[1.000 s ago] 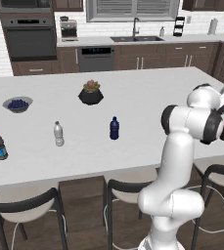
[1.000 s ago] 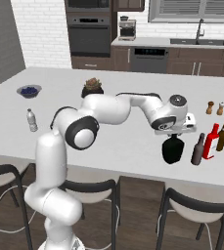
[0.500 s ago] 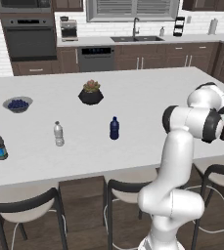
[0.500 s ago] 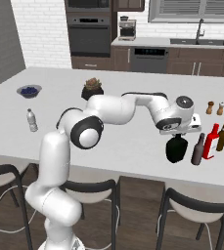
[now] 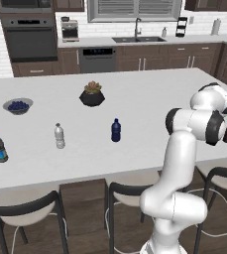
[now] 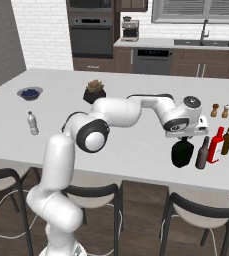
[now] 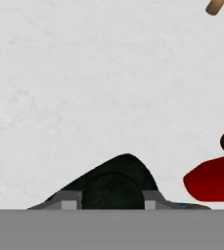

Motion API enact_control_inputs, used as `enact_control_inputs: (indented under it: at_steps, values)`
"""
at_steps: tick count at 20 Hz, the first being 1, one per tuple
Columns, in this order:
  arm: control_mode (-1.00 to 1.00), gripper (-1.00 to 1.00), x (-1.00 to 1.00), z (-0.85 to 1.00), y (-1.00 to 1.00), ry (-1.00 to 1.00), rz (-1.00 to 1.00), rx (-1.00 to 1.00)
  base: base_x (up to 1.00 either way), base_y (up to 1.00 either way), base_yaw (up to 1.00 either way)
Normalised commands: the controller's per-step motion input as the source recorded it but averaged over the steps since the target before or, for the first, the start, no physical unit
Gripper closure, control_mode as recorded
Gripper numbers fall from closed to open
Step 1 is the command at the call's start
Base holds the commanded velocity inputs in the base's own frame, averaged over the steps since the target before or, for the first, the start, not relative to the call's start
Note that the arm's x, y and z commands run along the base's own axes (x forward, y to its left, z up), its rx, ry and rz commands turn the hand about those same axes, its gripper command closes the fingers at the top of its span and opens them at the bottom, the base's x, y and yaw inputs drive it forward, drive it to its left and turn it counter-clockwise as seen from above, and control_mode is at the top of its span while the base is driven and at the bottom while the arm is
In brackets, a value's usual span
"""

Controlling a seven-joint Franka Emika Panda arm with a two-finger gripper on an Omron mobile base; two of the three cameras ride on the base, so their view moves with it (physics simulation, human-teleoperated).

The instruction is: Move the plastic bottles in the middle to the plastics group, and the glass bottles in the middle to the glass group.

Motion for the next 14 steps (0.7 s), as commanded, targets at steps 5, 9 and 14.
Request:
enact_control_inputs:
  at_steps: [5, 9, 14]
  values:
    - [-1.0, 1.0, 0.0, -0.66, 0.0, 0.0, 0.0, -0.02, 0.0, 0.0, 0.0]
    - [-1.0, 1.0, -0.04, -0.71, 0.0, 0.05, 0.0, 0.0, 0.0, 0.0, 0.0]
    - [-1.0, 1.0, -0.02, -0.16, 0.0, 0.03, 0.0, 0.0, 0.0, 0.0, 0.0]
